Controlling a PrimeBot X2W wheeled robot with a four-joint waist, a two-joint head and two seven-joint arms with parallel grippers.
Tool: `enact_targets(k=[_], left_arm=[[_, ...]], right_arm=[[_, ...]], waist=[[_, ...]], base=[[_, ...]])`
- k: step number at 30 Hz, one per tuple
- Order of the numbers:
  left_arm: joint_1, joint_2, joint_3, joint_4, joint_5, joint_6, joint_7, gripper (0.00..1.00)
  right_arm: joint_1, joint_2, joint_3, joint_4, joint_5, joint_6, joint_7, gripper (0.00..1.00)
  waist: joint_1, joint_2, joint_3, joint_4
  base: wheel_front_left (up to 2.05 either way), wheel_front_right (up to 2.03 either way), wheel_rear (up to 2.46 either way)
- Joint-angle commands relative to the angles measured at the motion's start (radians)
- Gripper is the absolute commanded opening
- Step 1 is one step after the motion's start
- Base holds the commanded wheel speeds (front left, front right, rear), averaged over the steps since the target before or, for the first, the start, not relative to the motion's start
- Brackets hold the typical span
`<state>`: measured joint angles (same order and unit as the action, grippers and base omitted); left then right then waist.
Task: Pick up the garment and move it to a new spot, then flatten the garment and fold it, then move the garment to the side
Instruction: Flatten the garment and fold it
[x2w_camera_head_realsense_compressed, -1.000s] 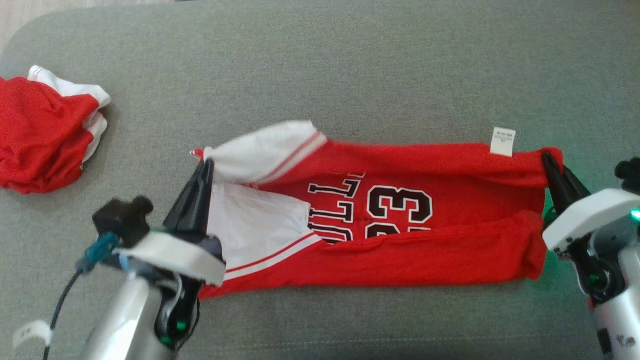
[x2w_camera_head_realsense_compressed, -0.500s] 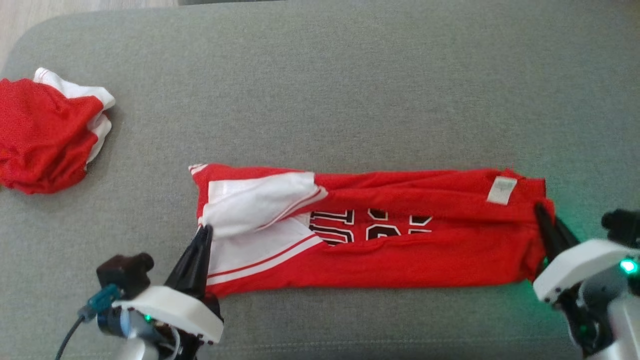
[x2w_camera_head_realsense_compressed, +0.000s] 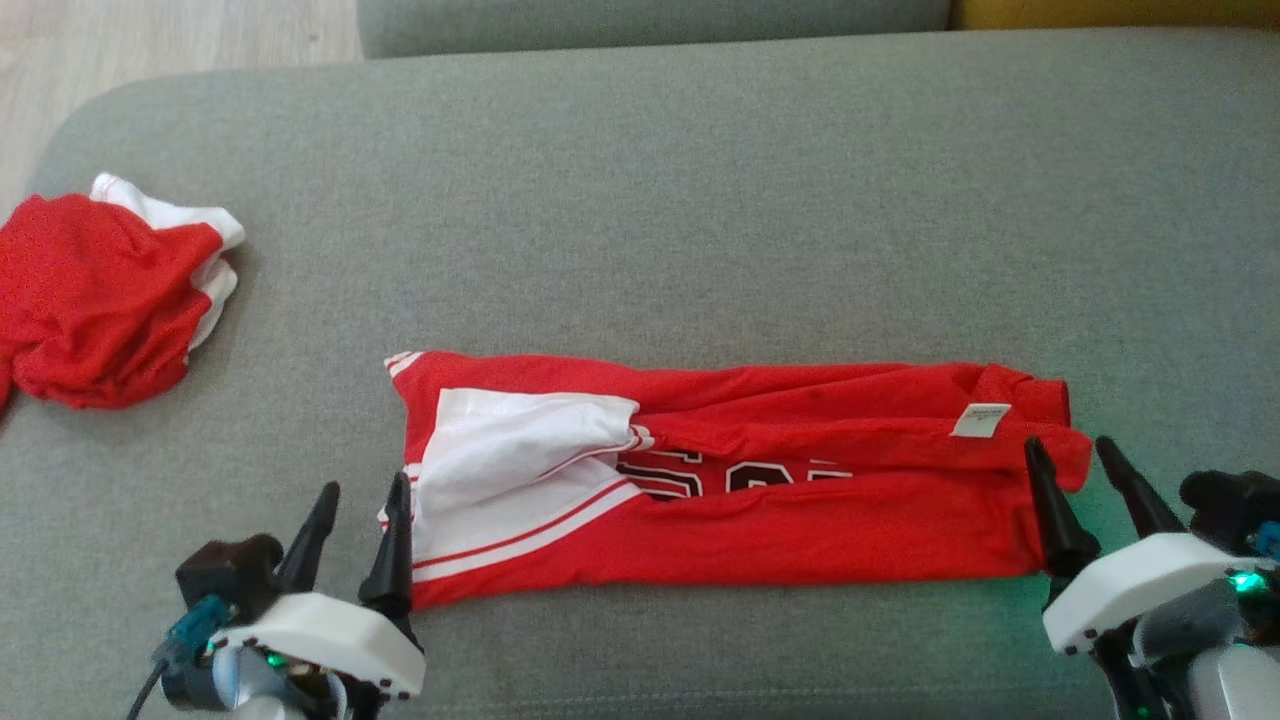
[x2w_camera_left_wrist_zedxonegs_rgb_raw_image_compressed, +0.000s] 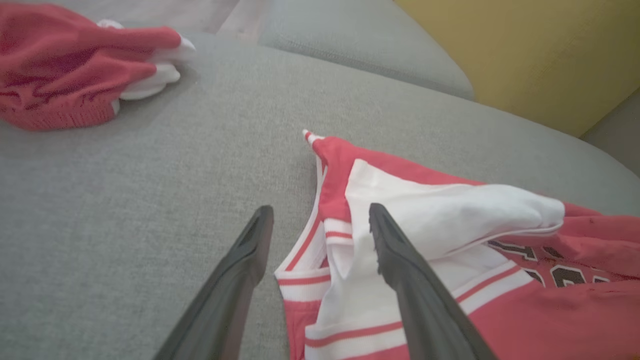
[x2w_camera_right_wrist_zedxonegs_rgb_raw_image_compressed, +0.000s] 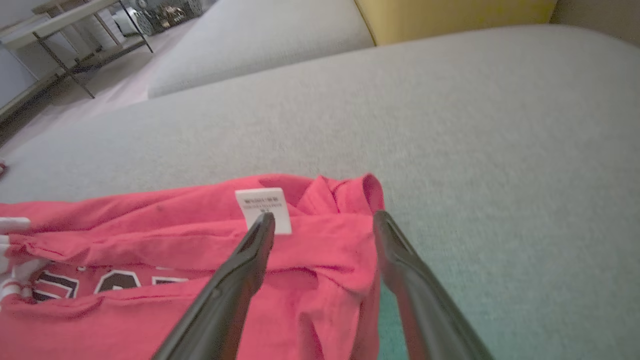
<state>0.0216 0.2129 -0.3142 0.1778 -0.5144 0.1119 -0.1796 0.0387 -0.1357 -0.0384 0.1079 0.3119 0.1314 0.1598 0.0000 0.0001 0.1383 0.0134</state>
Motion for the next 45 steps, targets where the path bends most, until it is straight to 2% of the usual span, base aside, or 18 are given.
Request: enact_targets(k=[1, 10, 23, 39, 45], left_arm=[[-0.009, 0.011, 0.038, -0.038, 0.013, 0.009, -0.015, 1.0], [-0.013, 0.006, 0.057, -0.138, 0.105, 0.084, -0.07, 1.0], [0.024, 0.037, 0.039, -0.195, 0.162, 0.127, -0.045, 1.0], [0.008, 0.048, 0.022, -0.204, 0.167, 0.13, -0.029, 1.0], [-0.021, 0.039, 0.007, -0.203, 0.168, 0.125, -0.029, 1.0]], right_arm=[[-0.013, -0.009, 0.016, -0.05, -0.011, -0.001, -0.016, 1.0], [-0.015, 0.021, 0.024, -0.187, -0.102, -0.001, -0.1, 1.0], [0.043, 0.05, 0.075, -0.242, -0.134, -0.001, -0.081, 1.0], [0.038, 0.056, 0.071, -0.227, -0.127, -0.001, -0.075, 1.0], [-0.015, 0.042, 0.032, -0.154, -0.112, -0.001, -0.07, 1.0]], waist=[[0.0, -0.0001, -0.01, 0.0], [0.0, -0.0001, -0.071, -0.005], [0.0, -0.0001, -0.134, -0.011], [0.0, -0.0001, -0.124, 0.001], [0.0, -0.0001, -0.095, 0.009]], base=[[0.0, 0.0, 0.0], [0.0, 0.0, 0.0], [0.0, 0.0, 0.0], [0.0, 0.0, 0.0], [0.0, 0.0, 0.0]])
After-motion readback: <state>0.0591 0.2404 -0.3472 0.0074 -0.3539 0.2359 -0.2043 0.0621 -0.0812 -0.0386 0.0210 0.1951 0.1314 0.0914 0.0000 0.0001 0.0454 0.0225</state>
